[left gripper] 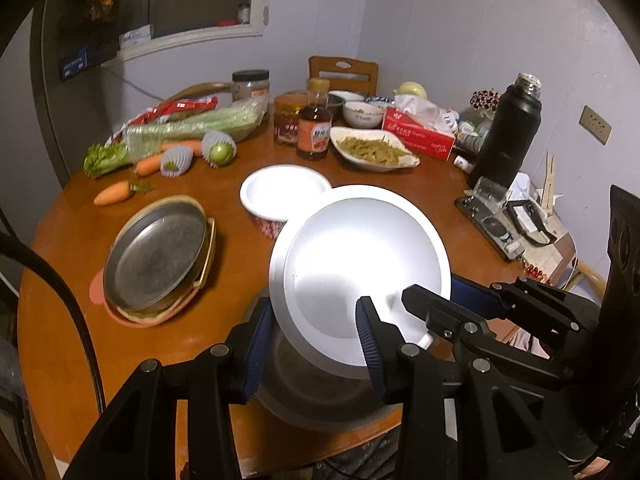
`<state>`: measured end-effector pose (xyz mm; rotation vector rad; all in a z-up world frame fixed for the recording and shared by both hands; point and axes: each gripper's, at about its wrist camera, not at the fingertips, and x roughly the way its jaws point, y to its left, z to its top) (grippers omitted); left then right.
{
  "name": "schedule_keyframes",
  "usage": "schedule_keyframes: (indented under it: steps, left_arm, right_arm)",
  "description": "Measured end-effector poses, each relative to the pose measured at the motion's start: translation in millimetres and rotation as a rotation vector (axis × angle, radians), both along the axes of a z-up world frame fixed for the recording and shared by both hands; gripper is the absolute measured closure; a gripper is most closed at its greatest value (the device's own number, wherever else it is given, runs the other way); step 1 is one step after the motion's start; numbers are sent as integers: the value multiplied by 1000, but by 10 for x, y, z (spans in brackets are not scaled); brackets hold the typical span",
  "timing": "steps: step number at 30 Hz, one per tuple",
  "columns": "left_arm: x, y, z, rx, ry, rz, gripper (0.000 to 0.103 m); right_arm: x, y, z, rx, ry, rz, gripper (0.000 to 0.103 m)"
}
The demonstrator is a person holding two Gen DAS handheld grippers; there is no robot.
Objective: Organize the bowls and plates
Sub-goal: 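Lift the white plate off its noodle cup with the right gripper over the steel bowl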
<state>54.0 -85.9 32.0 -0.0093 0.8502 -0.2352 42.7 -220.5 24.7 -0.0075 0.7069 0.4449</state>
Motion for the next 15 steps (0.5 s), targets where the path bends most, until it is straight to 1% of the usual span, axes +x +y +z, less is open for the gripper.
schedule_keyframes:
  steps: [11, 15]
  left_arm:
    - [-42, -11, -198, 36, 54, 14, 61]
    - [-27, -26, -268, 60, 73, 23, 61]
  right_arm:
    - [-61, 65, -236, -21, 43, 39, 80]
    - [-60, 76, -307, -28, 60, 46, 80]
